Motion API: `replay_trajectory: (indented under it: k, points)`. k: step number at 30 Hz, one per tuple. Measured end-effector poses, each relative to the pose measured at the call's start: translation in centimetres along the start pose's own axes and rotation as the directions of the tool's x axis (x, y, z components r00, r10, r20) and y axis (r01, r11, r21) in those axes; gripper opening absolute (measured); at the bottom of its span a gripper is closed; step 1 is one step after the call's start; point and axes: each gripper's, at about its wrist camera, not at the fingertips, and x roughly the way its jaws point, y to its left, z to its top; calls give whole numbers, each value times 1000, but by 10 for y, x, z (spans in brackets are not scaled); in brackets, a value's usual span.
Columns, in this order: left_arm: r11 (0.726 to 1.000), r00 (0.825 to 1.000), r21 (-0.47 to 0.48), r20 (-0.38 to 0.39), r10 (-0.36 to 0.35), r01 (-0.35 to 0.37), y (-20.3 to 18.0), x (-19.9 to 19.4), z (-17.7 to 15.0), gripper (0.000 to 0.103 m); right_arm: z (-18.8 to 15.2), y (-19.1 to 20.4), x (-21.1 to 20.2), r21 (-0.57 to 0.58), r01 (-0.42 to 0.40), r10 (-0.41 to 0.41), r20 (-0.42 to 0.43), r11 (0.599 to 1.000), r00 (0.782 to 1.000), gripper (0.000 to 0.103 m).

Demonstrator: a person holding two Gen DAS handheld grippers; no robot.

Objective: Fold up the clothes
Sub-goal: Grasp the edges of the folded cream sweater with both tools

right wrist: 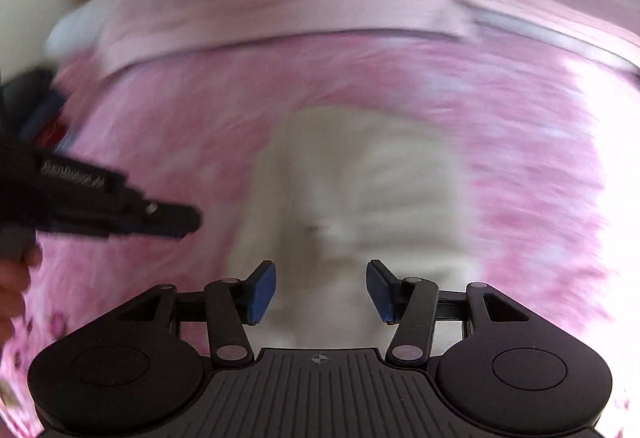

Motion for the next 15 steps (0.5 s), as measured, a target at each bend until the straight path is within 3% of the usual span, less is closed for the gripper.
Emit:
replay_trajectory:
  k: [3,5,10,11,12,13,15]
  points:
    - [996,998,-72,-32,-51,49,-2,31,-2,40,4,-50,4,157,108,-104,-33,982,994,52]
    - [990,999,-135,-31,-44,39,2,48,-4,44,1,-83,17,268,144,-124,-89,953,988,52]
    - [974,998,-218,10,-65,66,5,71,-8,47,-12,-122,51,449,94,-13,-181,889,983,52]
    - [979,998,-194,13,-68,69,1,74,-8,45,-16,-123,55,465,78,13,-189,882,982,51]
    - [984,997,-165,14,-70,71,-5,77,-7,32,-17,-124,58,475,66,32,-195,878,980,51]
    - [988,997,-136,15,-72,73,-10,79,-7,8,-16,-124,60,472,64,35,-196,879,980,48]
    - [999,999,-29,37,-40,41,-25,74,-4,8,-12,-123,67,466,56,44,-200,883,979,37]
